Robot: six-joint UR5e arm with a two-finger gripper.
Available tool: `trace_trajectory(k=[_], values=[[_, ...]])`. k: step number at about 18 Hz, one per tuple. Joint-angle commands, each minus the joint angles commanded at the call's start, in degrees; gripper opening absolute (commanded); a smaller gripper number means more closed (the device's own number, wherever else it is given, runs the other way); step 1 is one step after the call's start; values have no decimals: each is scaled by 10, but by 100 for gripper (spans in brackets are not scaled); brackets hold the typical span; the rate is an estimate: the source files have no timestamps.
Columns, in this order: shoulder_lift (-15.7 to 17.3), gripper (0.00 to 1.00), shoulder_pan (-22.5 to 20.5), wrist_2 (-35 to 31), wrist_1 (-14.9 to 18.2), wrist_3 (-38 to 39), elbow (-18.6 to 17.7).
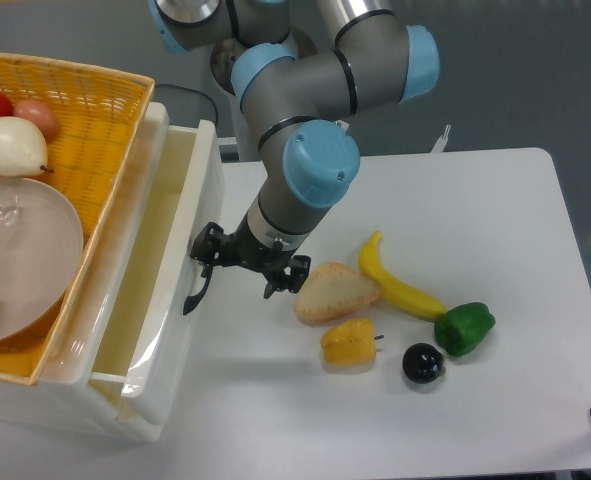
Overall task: Slide open the top white drawer
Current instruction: 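Pull the handle away from the cabinet, sliding the drawer out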
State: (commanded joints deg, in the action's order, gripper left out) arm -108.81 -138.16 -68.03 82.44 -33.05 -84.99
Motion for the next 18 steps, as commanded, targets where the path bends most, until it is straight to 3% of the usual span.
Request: trace_trajectory(k=[18], values=[[-6, 100, -4, 0, -1, -4, 17]])
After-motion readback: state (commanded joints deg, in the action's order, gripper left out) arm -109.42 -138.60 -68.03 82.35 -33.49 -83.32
